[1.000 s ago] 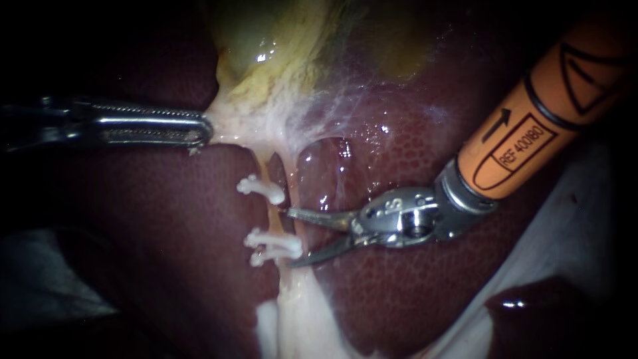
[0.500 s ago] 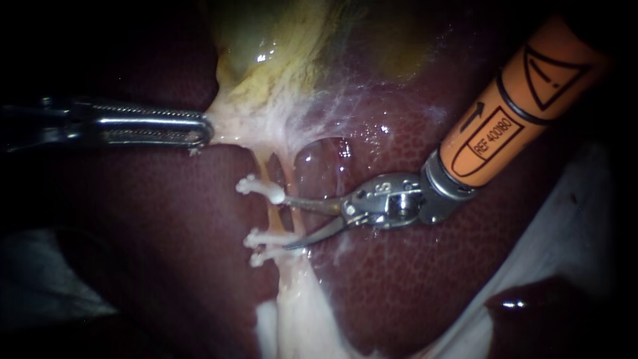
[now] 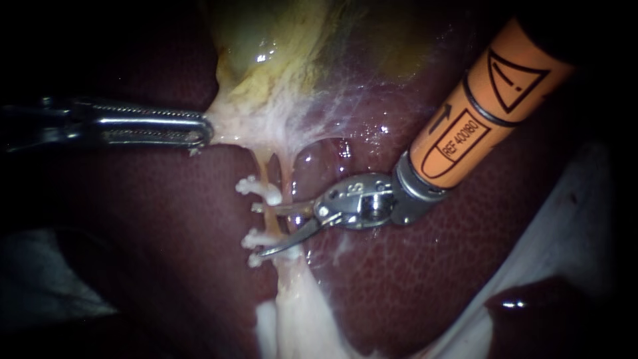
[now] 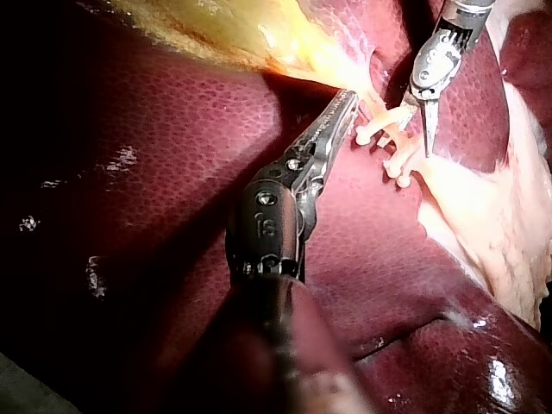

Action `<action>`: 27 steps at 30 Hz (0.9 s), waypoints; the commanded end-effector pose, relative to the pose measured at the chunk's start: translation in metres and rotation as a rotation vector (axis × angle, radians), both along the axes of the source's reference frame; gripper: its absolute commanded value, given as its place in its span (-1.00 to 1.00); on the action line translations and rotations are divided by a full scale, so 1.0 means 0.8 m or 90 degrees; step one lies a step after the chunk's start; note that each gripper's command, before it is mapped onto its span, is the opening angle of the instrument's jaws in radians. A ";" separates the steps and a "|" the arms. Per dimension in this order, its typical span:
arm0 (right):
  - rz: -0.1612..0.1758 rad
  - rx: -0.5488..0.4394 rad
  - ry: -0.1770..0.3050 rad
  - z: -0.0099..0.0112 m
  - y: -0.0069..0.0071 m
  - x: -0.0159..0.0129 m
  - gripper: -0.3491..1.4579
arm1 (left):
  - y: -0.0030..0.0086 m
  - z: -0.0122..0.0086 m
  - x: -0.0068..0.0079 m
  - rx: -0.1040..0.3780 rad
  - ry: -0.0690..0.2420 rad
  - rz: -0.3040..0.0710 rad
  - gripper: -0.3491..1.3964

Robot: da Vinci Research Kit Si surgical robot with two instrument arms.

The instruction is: Go to the cutting position left tube

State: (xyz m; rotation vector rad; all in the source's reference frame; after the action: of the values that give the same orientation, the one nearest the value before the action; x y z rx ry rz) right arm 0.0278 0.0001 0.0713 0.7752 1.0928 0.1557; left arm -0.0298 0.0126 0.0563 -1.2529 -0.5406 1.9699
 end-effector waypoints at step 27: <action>0.075 0.096 -0.018 -0.0046 -0.0004 0.0065 0.98 | 0.0000 0.0001 -0.0003 0.000 0.001 -0.001 -1.00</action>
State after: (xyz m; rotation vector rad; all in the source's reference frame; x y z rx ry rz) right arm 0.0331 -0.0002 0.0673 0.8430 1.1094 0.3524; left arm -0.0301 0.0126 0.0564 -1.2519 -0.5394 1.9692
